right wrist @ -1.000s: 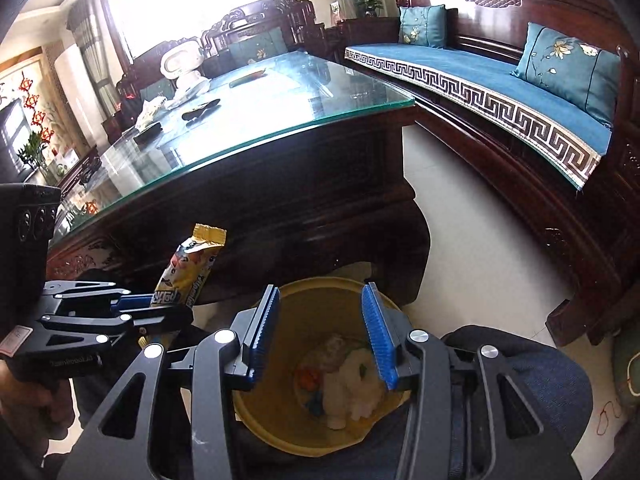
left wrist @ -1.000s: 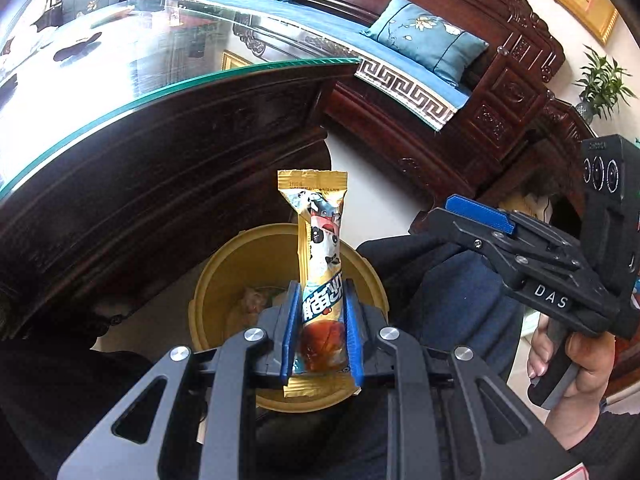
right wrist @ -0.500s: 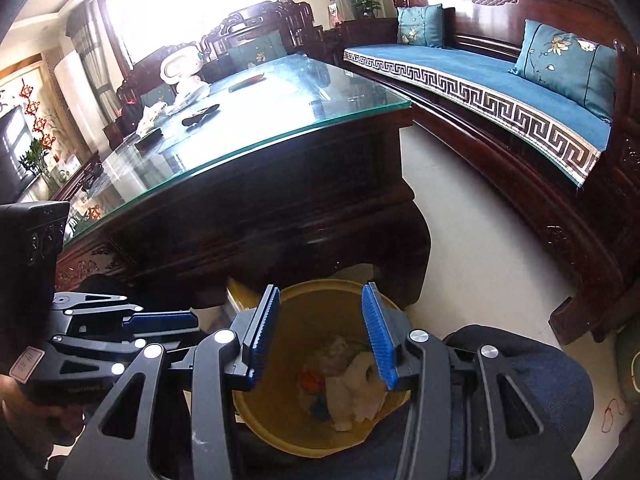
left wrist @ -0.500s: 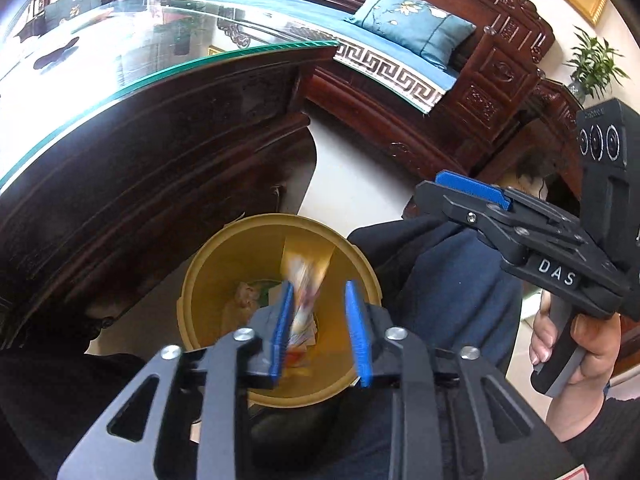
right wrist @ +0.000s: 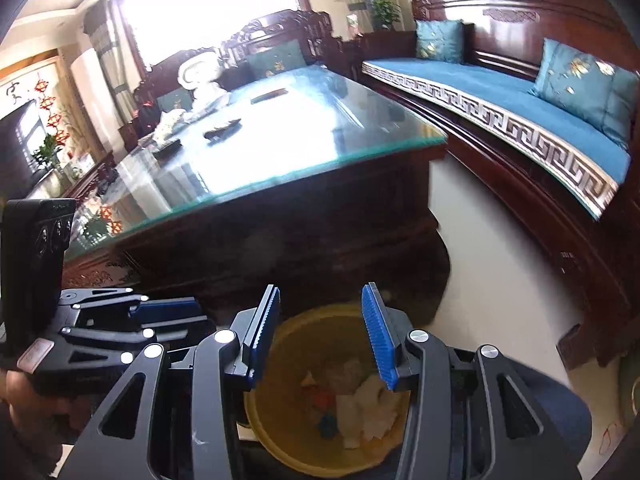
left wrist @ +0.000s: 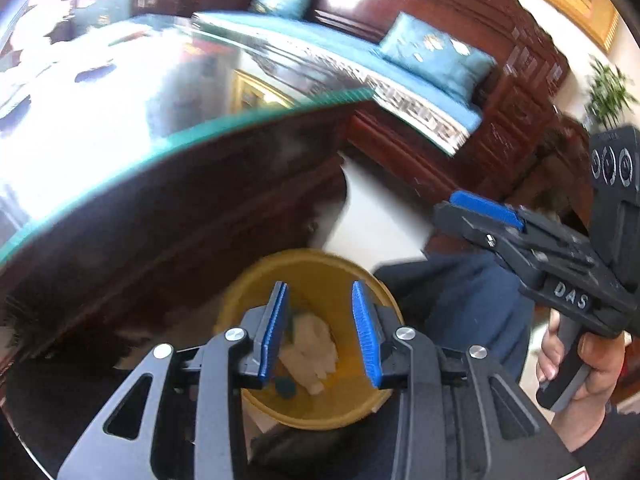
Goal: Collect trash
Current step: 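Return both tools from the bin to the table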
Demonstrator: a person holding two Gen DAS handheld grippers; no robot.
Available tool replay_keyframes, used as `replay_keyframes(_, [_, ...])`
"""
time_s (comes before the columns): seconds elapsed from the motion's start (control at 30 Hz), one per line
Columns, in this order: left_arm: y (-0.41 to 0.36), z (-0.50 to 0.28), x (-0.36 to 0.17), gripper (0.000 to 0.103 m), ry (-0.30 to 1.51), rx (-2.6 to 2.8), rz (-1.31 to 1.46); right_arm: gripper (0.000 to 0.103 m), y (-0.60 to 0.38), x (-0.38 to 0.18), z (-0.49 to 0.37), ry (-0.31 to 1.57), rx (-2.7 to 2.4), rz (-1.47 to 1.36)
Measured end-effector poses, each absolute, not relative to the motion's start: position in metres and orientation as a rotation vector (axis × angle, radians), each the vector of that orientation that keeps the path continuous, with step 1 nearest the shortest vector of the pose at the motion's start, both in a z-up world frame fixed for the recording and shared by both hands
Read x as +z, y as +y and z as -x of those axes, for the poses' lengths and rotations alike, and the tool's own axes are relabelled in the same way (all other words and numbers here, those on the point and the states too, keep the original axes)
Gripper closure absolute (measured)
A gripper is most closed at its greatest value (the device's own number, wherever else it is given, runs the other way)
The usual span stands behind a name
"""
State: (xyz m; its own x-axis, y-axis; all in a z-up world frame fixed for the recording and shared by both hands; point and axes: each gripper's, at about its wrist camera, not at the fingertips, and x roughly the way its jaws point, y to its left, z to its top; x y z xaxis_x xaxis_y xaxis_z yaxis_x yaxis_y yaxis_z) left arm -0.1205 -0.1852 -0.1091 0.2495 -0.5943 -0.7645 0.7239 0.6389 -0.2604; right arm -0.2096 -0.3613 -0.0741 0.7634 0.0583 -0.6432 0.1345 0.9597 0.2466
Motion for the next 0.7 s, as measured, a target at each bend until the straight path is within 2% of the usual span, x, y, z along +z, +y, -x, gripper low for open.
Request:
replay_keyframes(0.23, [-0.141,0.076,-0.066,0.056,0.831,-0.745,-0.084,0.060,-0.339,-0.043,0.151,0.641,0.062,-0.251])
replay_keyframes(0.43, [-0.112,0.038,-0.040,0.038,0.764,-0.626,-0.058,0.060,-0.320,-0.020,0.101,0.596,0.131,-0.256])
replay_keyframes(0.7, [-0.084,-0.014,-0.015,0.028,0.712,-0.528,-0.023,0.059,-0.296,0.002,0.038,0.570,0.192,-0.261])
